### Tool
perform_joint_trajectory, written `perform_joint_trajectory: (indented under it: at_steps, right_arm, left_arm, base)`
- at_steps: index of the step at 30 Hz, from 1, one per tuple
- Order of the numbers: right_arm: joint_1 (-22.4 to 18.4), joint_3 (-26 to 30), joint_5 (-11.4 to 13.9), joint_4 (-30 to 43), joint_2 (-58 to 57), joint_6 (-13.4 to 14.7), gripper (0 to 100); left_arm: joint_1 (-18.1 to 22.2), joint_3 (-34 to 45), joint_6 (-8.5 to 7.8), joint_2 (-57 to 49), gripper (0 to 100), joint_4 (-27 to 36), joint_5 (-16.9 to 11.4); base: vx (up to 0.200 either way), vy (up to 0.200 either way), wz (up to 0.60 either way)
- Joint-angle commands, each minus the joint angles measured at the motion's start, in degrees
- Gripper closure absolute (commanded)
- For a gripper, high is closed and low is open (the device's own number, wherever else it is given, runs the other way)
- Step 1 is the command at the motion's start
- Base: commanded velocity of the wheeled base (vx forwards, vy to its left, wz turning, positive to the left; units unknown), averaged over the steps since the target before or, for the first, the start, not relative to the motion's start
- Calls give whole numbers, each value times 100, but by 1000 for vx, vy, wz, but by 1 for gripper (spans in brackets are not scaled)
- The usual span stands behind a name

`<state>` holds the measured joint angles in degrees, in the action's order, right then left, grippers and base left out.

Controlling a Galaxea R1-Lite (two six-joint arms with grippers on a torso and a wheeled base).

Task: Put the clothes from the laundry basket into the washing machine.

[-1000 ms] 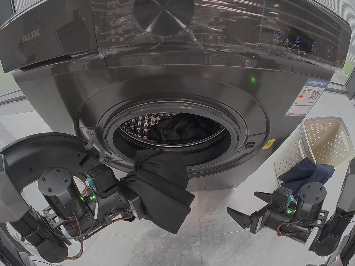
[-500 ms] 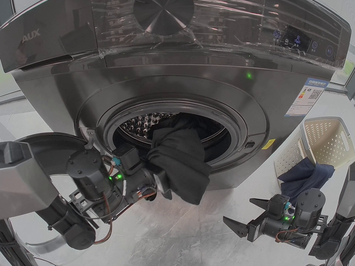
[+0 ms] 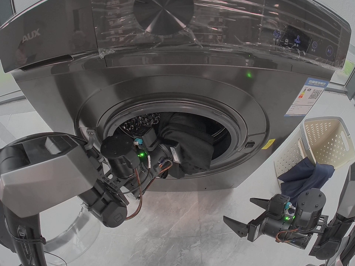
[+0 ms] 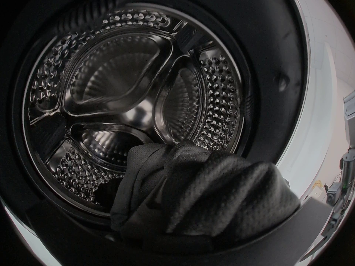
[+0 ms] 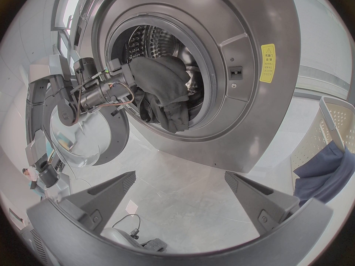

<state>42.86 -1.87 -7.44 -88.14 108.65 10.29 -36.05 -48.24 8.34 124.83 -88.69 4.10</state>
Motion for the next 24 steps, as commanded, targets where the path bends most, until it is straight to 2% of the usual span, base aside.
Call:
perform_joint_trajectory:
  at_steps: [1,5,8,9,11,12,19,24]
  right_arm:
    - [-24,11,-3,-2,-11,-1,0]
    - [-76,-24,-56,-10,15,8,0]
    - [-208,-60,-381,-2,42,61,0]
    - [-217,-60,-557,-2,51,96,0]
    - [-226,-86,-733,-10,59,114,0]
    - [-226,-86,-733,-10,59,114,0]
    - [-199,-77,-1410,69,77,131,0]
    - [-155,-86,-1550,69,112,140,0]
  left_arm:
    - [80,-318,-16,481,100,0,12]
    - [151,-915,-8,727,100,80,39]
    - [168,-1267,-25,841,100,291,214]
    - [177,-1364,-34,859,100,361,232]
    - [195,-1513,-34,929,100,449,250]
    - [195,-1513,-34,929,100,449,250]
    - [230,-2040,-69,1105,100,818,267]
    - [353,-2726,-78,1324,100,1117,487]
  base:
    - [0,0,0]
    - [0,0,0]
    - [0,0,0]
    - [0,0,0]
    - [0,0,0]
    - [0,0,0]
    - [0,0,0]
    - [0,0,0]
